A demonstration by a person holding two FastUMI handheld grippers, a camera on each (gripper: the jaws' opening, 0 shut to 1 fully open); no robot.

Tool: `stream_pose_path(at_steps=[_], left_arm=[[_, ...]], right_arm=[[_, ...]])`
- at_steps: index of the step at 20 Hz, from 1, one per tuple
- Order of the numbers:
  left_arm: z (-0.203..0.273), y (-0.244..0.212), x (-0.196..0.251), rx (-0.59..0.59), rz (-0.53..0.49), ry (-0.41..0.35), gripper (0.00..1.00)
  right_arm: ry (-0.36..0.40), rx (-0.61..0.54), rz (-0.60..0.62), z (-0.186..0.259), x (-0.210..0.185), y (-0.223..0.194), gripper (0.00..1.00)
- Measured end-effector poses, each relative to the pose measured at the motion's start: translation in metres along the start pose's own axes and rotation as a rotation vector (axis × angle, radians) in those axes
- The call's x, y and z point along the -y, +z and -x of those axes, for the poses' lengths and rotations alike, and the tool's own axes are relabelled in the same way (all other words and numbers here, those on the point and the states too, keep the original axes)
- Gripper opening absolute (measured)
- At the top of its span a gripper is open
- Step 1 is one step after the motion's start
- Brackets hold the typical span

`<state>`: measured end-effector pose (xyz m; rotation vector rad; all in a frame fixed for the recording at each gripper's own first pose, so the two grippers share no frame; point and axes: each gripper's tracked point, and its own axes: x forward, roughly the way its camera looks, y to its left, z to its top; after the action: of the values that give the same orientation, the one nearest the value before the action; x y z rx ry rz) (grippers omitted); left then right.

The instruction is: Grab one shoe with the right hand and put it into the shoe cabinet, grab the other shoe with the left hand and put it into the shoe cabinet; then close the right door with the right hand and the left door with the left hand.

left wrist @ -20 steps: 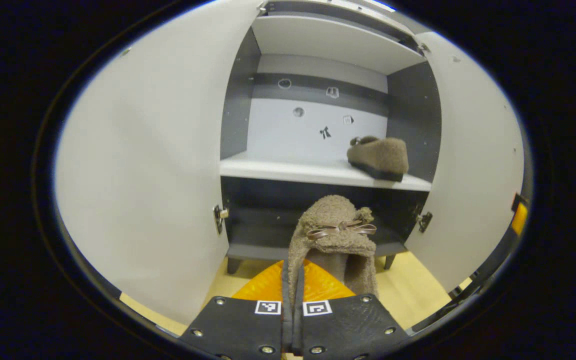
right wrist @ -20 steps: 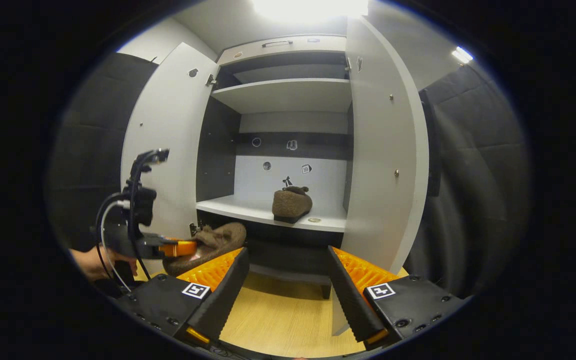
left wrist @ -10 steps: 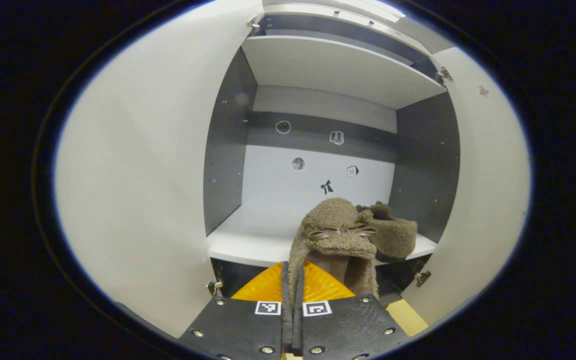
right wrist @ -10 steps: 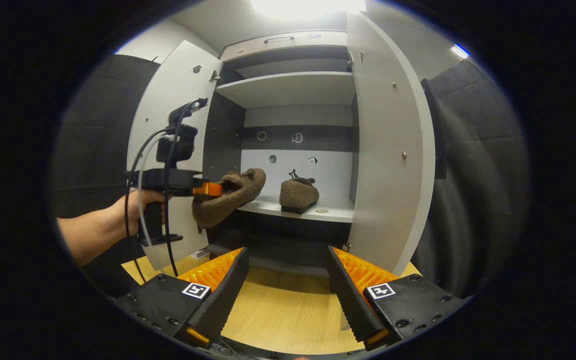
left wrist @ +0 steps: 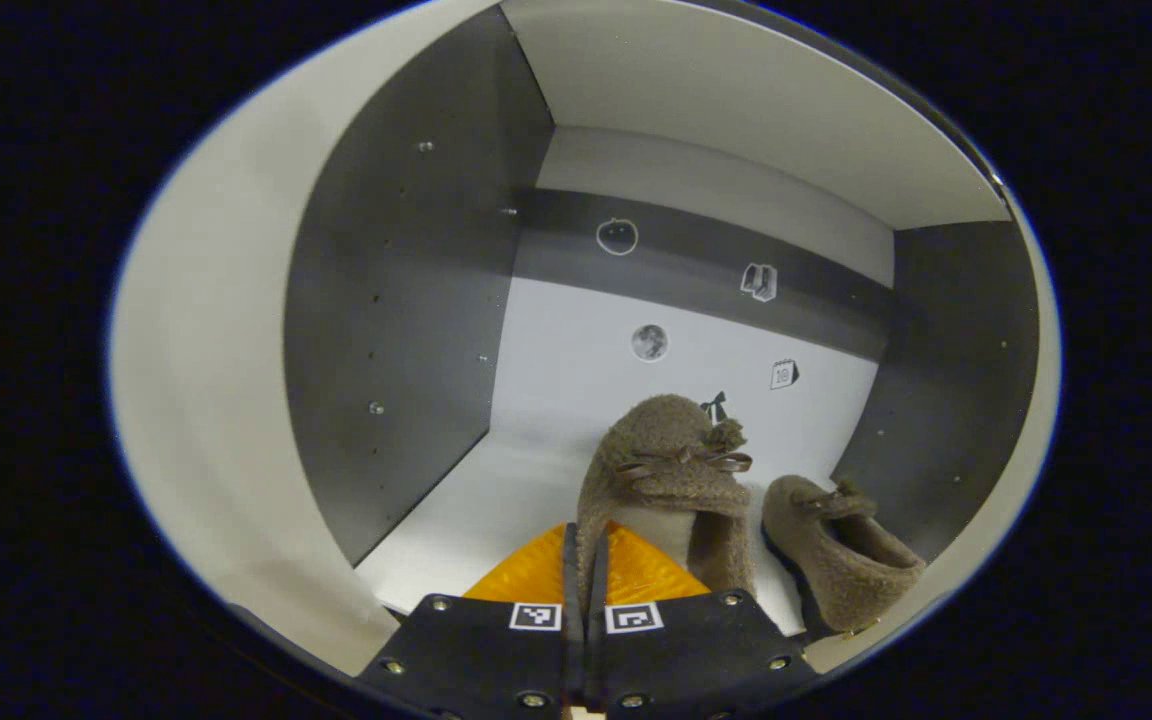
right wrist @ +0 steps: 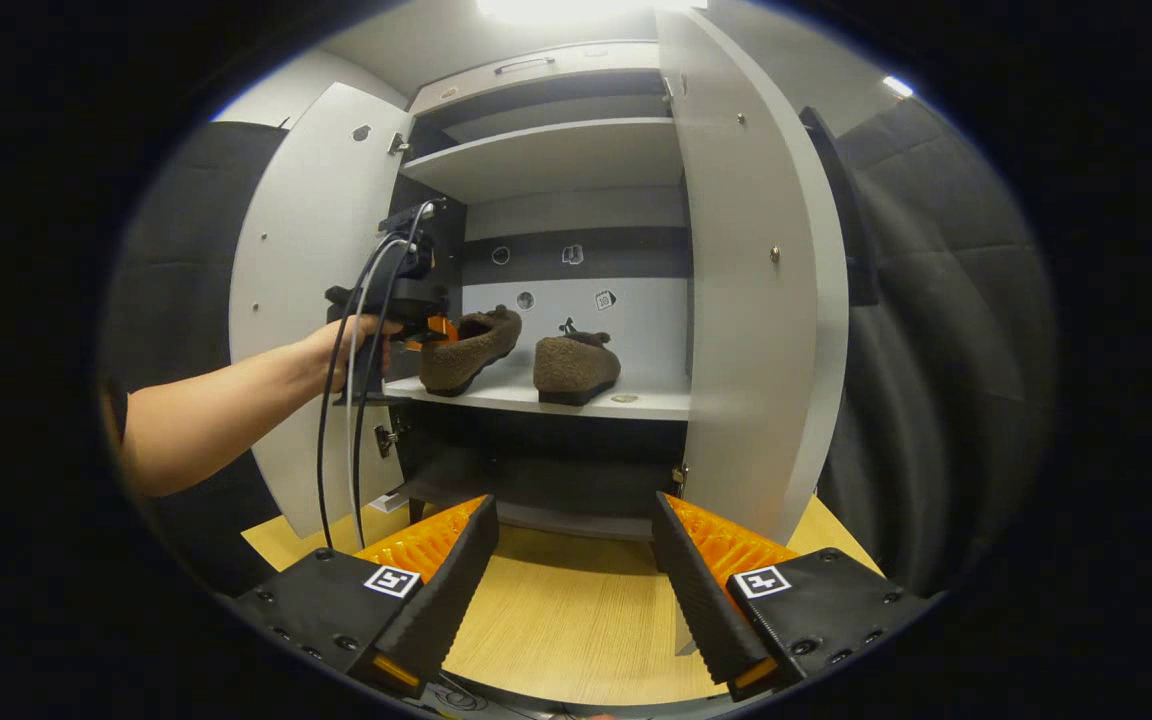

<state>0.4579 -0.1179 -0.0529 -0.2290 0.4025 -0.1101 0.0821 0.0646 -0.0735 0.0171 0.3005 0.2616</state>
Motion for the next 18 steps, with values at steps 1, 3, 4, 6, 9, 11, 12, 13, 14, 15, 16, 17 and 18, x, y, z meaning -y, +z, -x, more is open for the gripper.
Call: stream_pose_path(at_steps=[1,3,4,6,9,11,12,13,14,15,16,17,18], left_arm=[[-0.008,-0.001,-0.001,-0.020,-0.004,0.000,0.01],[-0.018,-0.004,-0.001,-0.053,-0.014,0.017,0.01],[-0.021,-0.006,-0.002,-0.063,-0.024,0.022,0.06],[-0.019,0.000,0.002,-0.045,-0.028,0.007,0.11],[0.000,0.018,0.007,0.024,-0.052,-0.013,0.58],[0.026,0.027,0.004,0.077,-0.126,-0.002,0.90],[0.044,0.032,0.006,0.099,-0.158,-0.008,1.00],[0.061,0.035,0.008,0.121,-0.176,-0.013,1.00],[0.078,0.037,0.011,0.141,-0.185,-0.027,1.00],[0.095,0.039,0.013,0.161,-0.186,-0.040,1.00],[0.112,0.040,0.014,0.172,-0.186,-0.054,1.00],[0.129,0.040,0.011,0.181,-0.188,-0.057,1.00],[0.147,0.042,0.008,0.195,-0.189,-0.055,1.00]], right_arm=[[0.009,-0.009,-0.002,-0.001,-0.001,-0.002,0.98],[0.014,-0.017,0.006,-0.001,0.001,-0.004,0.98],[0.012,-0.015,0.010,-0.002,0.002,-0.003,0.98],[0.024,-0.017,0.004,-0.001,0.000,-0.003,0.98],[0.041,-0.018,0.002,0.001,-0.004,0.000,0.97],[0.037,0.003,0.002,0.005,-0.003,0.008,0.98],[0.034,0.017,0.002,0.007,-0.004,0.013,0.98],[0.032,0.031,0.003,0.010,-0.005,0.018,0.98],[0.030,0.045,0.005,0.013,-0.006,0.023,0.98],[0.026,0.056,0.008,0.016,-0.006,0.028,0.98],[0.021,0.063,0.009,0.018,-0.007,0.032,0.98],[0.020,0.070,0.008,0.021,-0.008,0.036,0.98],[0.016,0.076,0.007,0.024,-0.009,0.040,0.98]])
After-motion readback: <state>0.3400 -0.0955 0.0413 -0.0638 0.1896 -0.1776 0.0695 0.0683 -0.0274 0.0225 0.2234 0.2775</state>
